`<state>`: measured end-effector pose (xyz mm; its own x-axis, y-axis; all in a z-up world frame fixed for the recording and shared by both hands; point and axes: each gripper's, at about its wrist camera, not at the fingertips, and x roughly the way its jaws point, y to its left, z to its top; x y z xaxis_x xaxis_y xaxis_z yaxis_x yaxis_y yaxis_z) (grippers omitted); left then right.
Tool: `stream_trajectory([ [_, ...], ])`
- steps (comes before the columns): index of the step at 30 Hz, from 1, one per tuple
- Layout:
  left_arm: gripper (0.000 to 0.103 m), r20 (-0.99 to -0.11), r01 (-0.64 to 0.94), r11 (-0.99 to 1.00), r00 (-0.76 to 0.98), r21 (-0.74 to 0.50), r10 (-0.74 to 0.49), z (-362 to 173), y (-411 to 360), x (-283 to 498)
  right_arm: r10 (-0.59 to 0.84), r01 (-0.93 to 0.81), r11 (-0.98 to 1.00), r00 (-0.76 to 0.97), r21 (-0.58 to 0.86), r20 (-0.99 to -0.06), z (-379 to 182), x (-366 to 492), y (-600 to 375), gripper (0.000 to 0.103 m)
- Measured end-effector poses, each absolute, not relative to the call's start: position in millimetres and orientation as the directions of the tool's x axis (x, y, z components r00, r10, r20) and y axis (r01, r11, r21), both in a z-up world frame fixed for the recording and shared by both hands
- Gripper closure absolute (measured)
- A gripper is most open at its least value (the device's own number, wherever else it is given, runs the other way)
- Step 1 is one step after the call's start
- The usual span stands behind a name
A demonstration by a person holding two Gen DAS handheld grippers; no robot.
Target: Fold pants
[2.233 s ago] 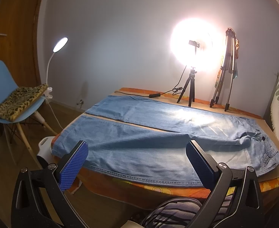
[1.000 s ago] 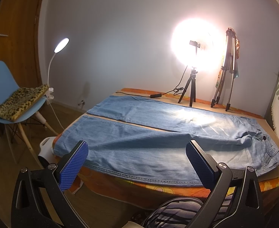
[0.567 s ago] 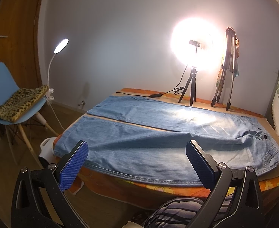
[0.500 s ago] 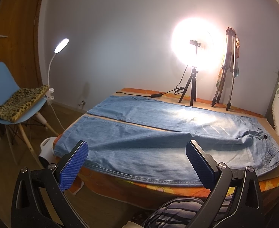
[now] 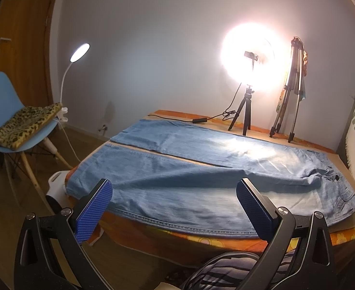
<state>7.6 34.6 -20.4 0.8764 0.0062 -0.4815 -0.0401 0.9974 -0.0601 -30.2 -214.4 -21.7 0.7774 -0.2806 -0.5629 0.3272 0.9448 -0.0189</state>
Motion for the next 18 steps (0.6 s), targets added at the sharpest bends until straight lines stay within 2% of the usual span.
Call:
stream_trajectory([
  [8, 0.009, -0.547, -0.068, 0.995, 0.837, -0.078, 0.015, -41.6, 54.5, 21.8, -0.136, 0.159, 0.987, 0.790, -0.015, -0.597, -35.8, -11.0, -209.4, 0.021],
  [12, 0.018, -0.587, -0.089, 0.993, 0.809, -0.082, 0.024, -55.5, 66.1, 29.0, -0.037, -0.002, 0.998, 0.768, -0.060, -0.639, -52.7, 4.4, -196.2, 0.021],
  [15, 0.021, -0.615, -0.108, 0.991, 0.787, -0.079, 0.037, -66.4, 75.4, 35.2, 0.042, -0.145, 0.986, 0.707, -0.086, -0.706, -74.3, 17.4, -181.5, 0.022],
  [16, 0.023, -0.625, -0.116, 0.990, 0.779, -0.077, 0.043, -69.7, 79.1, 37.1, 0.072, -0.191, 0.978, 0.684, -0.083, -0.726, -81.1, 20.6, -178.2, 0.023],
  [18, 0.025, -0.641, -0.127, 0.989, 0.766, -0.078, 0.048, -74.8, 85.6, 40.6, 0.112, -0.265, 0.961, 0.644, -0.083, -0.757, -93.3, 26.9, -169.6, 0.032],
])
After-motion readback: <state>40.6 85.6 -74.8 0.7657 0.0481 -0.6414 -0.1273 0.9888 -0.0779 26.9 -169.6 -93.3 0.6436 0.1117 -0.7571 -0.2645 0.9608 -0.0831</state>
